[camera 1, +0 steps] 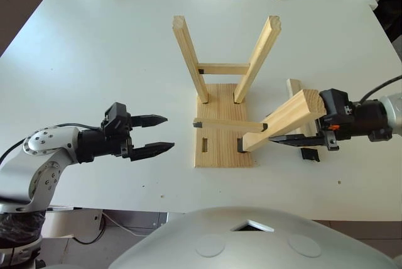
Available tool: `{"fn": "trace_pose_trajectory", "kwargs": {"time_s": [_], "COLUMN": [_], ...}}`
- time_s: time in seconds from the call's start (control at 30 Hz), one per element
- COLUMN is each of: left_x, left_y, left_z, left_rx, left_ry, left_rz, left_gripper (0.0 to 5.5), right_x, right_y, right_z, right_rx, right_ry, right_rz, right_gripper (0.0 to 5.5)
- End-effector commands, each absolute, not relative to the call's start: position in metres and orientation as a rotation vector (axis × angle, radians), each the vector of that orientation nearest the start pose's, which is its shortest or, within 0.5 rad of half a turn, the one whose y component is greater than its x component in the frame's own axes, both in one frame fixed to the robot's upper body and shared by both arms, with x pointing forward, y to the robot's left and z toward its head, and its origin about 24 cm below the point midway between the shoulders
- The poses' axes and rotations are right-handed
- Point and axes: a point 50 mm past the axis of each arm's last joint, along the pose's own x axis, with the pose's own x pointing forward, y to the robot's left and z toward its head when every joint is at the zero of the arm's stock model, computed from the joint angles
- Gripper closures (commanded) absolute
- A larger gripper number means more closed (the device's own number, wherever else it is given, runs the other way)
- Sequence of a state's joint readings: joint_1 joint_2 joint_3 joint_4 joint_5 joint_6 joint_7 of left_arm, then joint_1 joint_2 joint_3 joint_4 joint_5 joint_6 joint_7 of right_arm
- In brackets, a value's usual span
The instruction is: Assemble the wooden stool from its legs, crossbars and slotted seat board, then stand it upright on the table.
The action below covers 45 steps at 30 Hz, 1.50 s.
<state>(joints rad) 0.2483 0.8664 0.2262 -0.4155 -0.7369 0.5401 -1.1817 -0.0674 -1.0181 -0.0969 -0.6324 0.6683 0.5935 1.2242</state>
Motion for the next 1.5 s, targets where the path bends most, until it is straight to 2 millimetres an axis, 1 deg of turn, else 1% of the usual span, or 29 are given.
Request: {"fn": "trace_pose_trajectory", "kwargs": {"time_s": [0.03,0.27,1.0,1.5], "left_x": [0.173,0.175,0.183,0.187], "left_y": [0.235,0.231,0.226,0.223], "left_z": [0.12,0.121,0.122,0.124], "left_rx": [-0.014,-0.022,-0.018,-0.012], "left_ry": [0.402,0.386,0.374,0.367], "left_rz": [-1.211,-1.213,-1.236,-1.253], "left_gripper": [1.56,1.56,1.56,1.56], "right_x": [0.191,0.19,0.197,0.192], "right_y": [-0.187,-0.184,-0.177,-0.181], "right_z": [0.175,0.171,0.185,0.172], "right_rx": [-0.476,-0.476,-0.453,-0.444], "right_ry": [0.302,0.284,0.207,0.268], "right_rz": [1.476,1.482,1.473,1.479], "right_gripper": [3.48,3.48,3.48,3.48]}}
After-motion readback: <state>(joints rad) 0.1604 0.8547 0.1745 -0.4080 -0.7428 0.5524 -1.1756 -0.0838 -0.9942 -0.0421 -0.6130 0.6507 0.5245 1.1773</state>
